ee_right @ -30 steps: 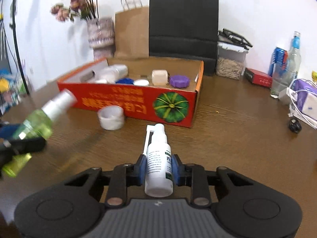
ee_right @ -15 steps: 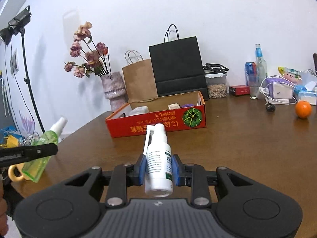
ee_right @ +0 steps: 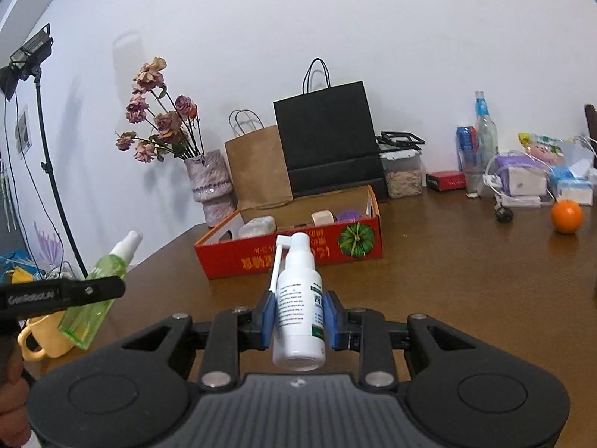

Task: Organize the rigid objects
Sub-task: 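Carry the green bottle with the left tool while the right tool carries the white bottle over the box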

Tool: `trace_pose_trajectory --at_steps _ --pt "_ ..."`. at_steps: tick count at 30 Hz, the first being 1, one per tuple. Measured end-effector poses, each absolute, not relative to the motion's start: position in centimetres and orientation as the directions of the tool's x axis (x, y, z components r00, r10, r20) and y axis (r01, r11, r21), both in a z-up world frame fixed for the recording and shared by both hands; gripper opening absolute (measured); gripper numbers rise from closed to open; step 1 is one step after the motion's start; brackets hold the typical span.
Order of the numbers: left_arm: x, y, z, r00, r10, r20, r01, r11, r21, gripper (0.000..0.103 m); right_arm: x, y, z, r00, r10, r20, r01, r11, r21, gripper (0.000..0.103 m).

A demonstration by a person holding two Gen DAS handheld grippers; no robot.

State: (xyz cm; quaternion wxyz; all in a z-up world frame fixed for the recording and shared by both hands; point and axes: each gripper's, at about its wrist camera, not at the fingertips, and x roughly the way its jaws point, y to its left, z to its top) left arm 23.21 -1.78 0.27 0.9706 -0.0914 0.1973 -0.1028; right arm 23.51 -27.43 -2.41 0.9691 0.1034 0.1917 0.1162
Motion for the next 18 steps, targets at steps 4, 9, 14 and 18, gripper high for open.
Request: trace_pose_trajectory --at_steps 4,9,14,18 --pt "29.1 -3.0 1.8 0.884 -0.277 -0.375 0.188 0.948 -0.257 0.032 29.4 -28.1 -0.6 0.898 0.275 -0.344 -0.204 0.952 0.230 0.027" --pt "38.4 -5.1 3.8 0.863 -0.315 -0.394 0.213 0.936 -0.281 0.032 39.5 -28.7 0.9 0.869 0.293 -0.398 -0.209 0.948 0.241 0.027" --pt "47.6 -7.5 4.4 0.819 -0.350 -0.455 0.205 0.919 -0.337 0.032 48.3 -28.3 0.6 0.830 0.269 -0.489 -0.192 0.960 0.202 0.027" --pt "53.1 -8.9 3.1 0.780 -0.352 -0.517 0.167 0.914 -0.370 0.032 53.5 -28.2 -0.5 0.793 0.265 -0.549 -0.183 0.963 0.200 0.027"
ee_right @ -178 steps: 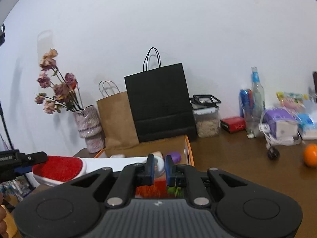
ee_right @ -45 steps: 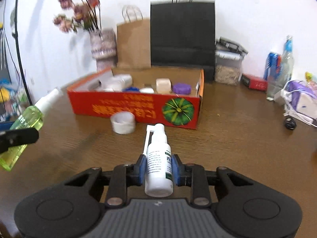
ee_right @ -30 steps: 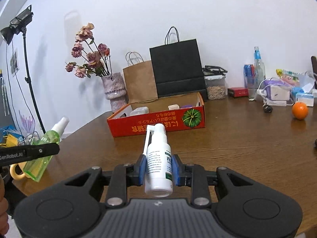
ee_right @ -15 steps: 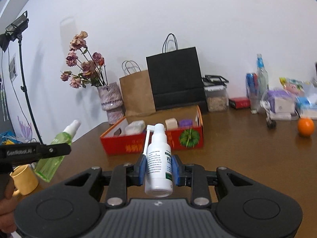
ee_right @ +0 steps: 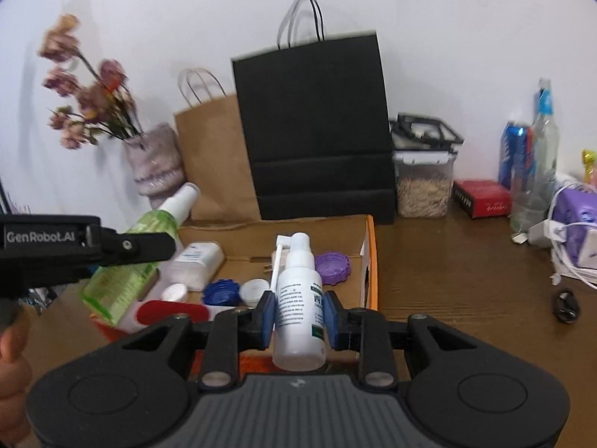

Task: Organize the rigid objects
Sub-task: 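Carry the green bottle with the left tool while the right tool carries the white bottle over the box, then open the left tool to drop the green bottle while the right tool releases the white bottle into the box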

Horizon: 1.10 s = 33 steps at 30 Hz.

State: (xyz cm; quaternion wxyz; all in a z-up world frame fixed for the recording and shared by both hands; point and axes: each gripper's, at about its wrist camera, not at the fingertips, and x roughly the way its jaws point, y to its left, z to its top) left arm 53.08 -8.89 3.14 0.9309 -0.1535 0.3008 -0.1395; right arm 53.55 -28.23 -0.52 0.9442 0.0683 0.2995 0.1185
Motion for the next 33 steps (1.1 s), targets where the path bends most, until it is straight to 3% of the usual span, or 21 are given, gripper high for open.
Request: trace_pose_trajectory --at_steps 15,25,33 --pt "63.2 -12.9 -3.0 0.613 -0.310 -0.727 0.096 0.942 -0.321 0.032 62.5 -26.5 -4.8 0.650 0.165 -0.741 -0.218 0.976 0.027 0.027" --pt "63.4 -13.7 -2.2 0.623 -0.322 -0.713 0.132 0.942 -0.310 0.034 63.3 -26.9 -4.8 0.653 0.167 -0.738 -0.213 0.977 0.033 0.027" --pt "60.5 -9.8 1.3 0.706 -0.256 -0.661 0.147 0.965 -0.216 0.051 60.7 -26.9 -1.3 0.695 0.211 -0.687 -0.232 0.971 0.062 0.028"
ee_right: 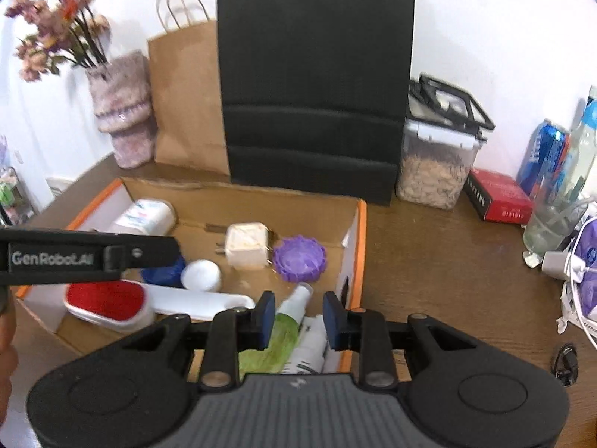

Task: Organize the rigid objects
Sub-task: 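Open the left tool to drop the green bottle while the right tool releases the white bottle into the box, then withdraw both open tools up from the box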

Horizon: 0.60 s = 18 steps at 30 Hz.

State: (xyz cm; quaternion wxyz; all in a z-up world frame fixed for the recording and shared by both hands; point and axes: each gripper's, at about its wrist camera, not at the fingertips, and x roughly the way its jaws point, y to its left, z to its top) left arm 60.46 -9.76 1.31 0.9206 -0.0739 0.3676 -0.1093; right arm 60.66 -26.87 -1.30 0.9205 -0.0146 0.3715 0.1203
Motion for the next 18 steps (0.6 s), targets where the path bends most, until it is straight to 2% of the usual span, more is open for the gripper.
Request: trace_pose_trajectory --at_steps 2,5,11,13,18 --pt "59.0 -8.5 2.2 0.728 -0.233 -0.645 0.149 0.972 -0.182 0.058 59.7 -26.5 -0.4 0.703 0.217 -0.678 -0.244 0.968 0.057 0.029" --pt "56.3 -7.6 3.4 0.762 -0.207 -0.613 0.174 0.978 -0.114 0.068 57.6 -25.9 0.9 0.721 0.226 -0.655 -0.258 0.965 0.049 0.038" --pt "48.6 -6.3 5.8 0.858 -0.145 -0.492 0.184 0.982 0.033 0.077 51.7 -25.7 3.8 0.778 0.242 -0.579 -0.269 0.962 0.040 0.045" --pt "45.3 -5.6 6.4 0.894 -0.132 -0.427 0.179 0.981 0.070 0.083 48.8 -25.9 4.5 0.810 0.247 -0.532 -0.273 0.961 0.031 0.052" --pt "37.1 -3.8 6.5 0.942 -0.121 -0.312 0.158 0.983 0.097 0.086 41.0 -25.7 5.0 0.879 0.228 -0.419 -0.256 0.967 -0.011 0.057"
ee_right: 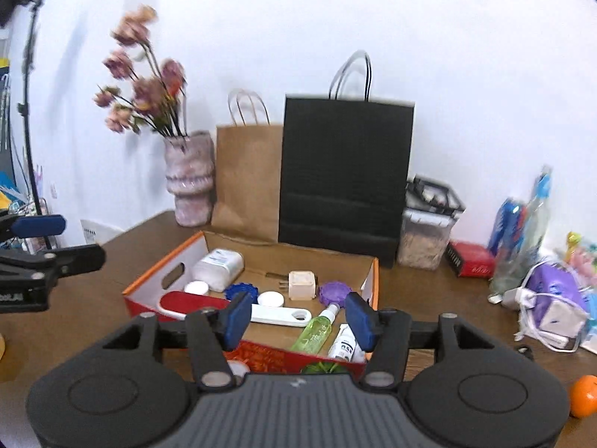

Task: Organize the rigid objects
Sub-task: 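Withdraw both open tools up from the box, then reach the right tool to the clear tape roll beside the box and grasp it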

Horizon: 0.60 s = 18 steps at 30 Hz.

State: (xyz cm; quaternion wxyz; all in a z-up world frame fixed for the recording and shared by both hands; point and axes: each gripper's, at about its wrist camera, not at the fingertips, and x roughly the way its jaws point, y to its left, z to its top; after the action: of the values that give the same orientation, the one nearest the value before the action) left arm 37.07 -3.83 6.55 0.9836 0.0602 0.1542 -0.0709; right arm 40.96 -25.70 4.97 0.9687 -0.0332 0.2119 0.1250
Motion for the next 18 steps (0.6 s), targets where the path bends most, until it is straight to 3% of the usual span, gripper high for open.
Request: trace_pose_trajectory --at_steps 8,12,18 --pt "25.7 -1.3 3.9 0.969 -0.112 -0.220 0.125 0.991 0.049 0.092 28.6 -24.4 3.0 0.936 0.214 -0.277 -0.239 0.969 -0.056 0.066" --pt "20.0 -0.1 2.2 0.974 -0.115 -0.194 0.118 0.993 0.000 0.093 22.5 -24.1 1.2 0.953 0.215 -0.213 -0.226 0.974 -0.027 0.077" --pt "13.4 1.2 -0.1 0.988 -0.051 -0.148 0.039 0.996 -0.081 0.098 15.0 -23.4 -3.4 0.951 0.215 -0.222 -0.209 0.977 0.050 0.079"
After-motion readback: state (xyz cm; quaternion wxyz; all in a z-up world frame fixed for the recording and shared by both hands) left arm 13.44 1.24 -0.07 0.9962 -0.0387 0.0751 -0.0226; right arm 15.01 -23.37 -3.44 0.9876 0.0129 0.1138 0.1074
